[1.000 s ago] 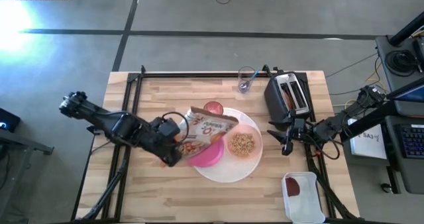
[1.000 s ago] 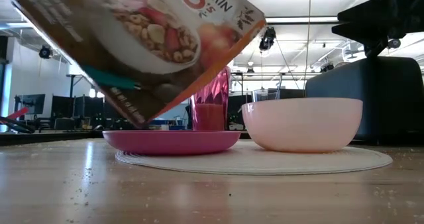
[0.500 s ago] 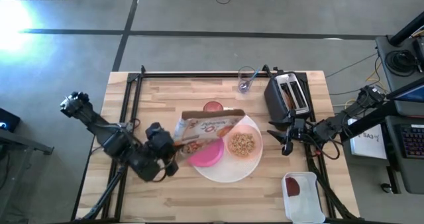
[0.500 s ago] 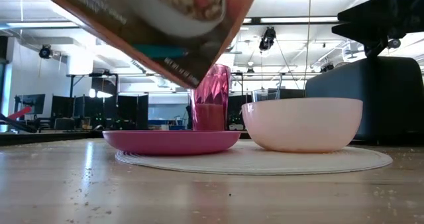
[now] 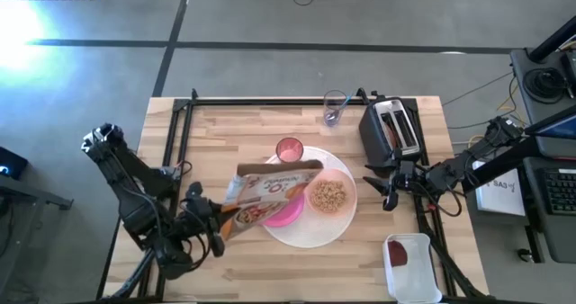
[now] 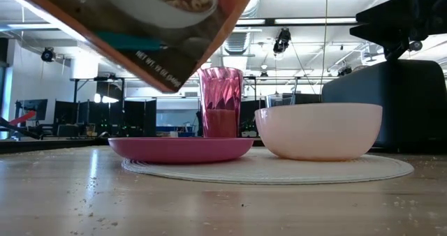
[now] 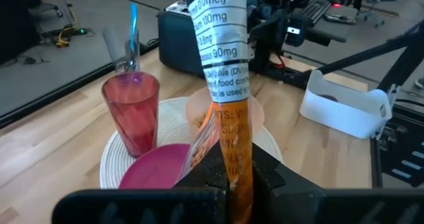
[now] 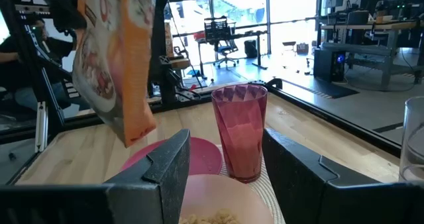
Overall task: Arrange a breakfast setting
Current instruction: Pour the cereal into the light orange bowl
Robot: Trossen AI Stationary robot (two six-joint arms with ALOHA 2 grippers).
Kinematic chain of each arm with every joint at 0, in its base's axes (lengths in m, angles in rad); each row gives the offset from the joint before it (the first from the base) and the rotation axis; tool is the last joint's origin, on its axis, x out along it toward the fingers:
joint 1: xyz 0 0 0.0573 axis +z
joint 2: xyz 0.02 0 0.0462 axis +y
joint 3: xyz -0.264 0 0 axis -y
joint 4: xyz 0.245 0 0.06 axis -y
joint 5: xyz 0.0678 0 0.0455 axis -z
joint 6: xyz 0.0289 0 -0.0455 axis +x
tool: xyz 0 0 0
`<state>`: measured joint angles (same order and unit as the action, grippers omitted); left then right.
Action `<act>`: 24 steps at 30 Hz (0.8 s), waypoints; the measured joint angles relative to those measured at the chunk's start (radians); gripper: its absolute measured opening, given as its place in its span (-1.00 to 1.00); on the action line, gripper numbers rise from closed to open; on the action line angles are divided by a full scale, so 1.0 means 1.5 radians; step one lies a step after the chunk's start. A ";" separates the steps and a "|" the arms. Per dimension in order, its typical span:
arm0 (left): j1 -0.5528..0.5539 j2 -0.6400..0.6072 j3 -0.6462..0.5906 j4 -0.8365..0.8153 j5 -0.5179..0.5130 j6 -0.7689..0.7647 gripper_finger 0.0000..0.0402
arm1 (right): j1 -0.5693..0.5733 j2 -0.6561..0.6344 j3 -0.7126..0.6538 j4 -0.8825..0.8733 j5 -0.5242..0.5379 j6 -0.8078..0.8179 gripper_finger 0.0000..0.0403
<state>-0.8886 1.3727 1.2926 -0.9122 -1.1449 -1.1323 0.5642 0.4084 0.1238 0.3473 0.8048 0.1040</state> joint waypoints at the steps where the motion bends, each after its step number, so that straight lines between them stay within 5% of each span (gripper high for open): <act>1: 0.000 0.000 0.000 -0.011 0.002 -0.011 -1.00 | 0.000 0.000 0.000 0.000 0.000 0.000 -0.12; 24: -0.023 0.000 -0.007 -0.322 -0.042 -0.324 -1.00 | 0.000 0.000 0.000 0.000 0.000 0.000 -0.12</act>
<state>-0.9234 1.3727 1.2821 -1.3950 -1.2072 -1.6176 0.5640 0.4084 0.1238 0.3473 0.8051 0.1040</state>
